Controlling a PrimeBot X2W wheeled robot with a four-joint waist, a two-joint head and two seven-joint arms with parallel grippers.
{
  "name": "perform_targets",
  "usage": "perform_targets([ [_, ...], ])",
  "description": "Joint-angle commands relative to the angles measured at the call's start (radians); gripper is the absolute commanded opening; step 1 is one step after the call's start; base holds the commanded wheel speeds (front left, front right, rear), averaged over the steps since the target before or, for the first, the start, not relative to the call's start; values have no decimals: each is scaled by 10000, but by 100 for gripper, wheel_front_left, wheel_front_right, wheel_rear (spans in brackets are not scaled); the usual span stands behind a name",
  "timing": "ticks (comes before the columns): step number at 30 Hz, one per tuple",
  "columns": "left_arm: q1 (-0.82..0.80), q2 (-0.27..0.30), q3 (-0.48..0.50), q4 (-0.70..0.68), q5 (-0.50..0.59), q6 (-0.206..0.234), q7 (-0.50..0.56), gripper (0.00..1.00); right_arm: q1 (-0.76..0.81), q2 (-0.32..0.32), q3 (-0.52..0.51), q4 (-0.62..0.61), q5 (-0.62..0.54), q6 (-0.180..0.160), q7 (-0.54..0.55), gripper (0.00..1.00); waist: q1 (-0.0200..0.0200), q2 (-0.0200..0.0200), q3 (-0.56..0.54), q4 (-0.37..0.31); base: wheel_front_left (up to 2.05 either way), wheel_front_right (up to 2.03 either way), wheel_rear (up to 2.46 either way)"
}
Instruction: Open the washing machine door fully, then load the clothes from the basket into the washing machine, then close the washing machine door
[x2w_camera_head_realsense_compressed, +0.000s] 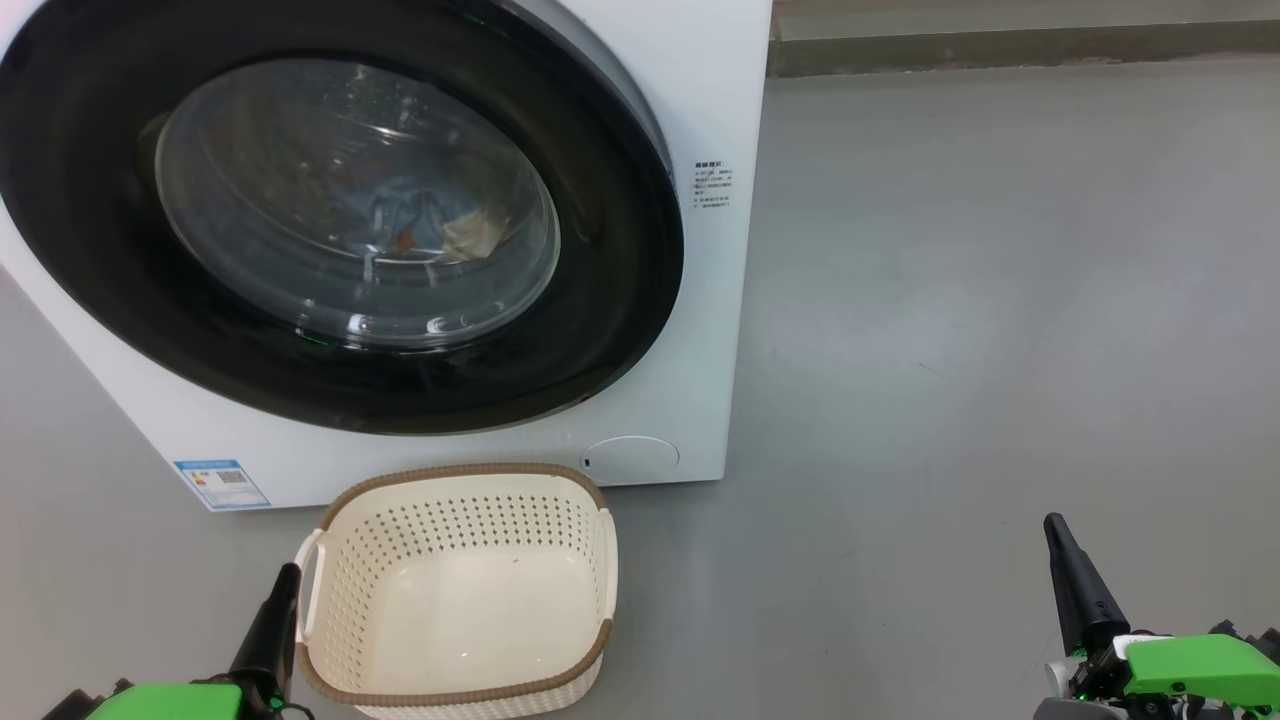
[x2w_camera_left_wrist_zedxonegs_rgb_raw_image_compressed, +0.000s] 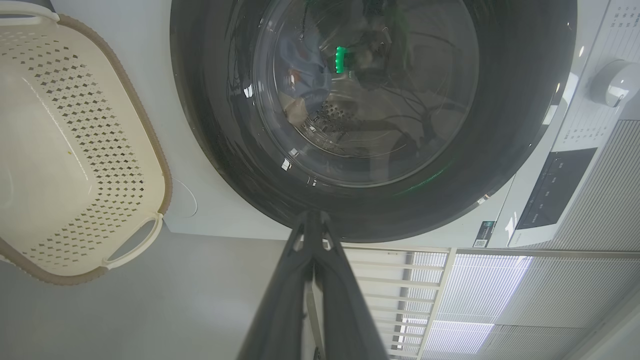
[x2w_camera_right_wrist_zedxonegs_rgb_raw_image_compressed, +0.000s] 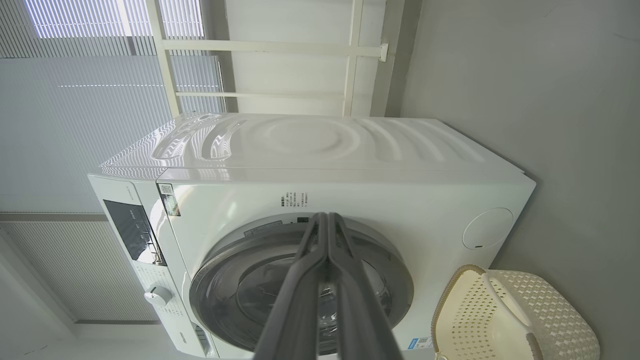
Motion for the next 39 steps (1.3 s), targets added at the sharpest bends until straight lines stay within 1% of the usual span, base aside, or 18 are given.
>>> perform_targets([
  [1, -419, 127, 351, -296, -85, -27, 65, 0, -406, -35, 222, -305, 108, 17, 79, 0, 0, 0, 0, 1, 0, 0, 0],
  [39, -419, 124, 355, -296, -82, -27, 68, 0, -406, -35, 224, -305, 110, 17, 77, 0, 0, 0, 0, 1, 0, 0, 0],
])
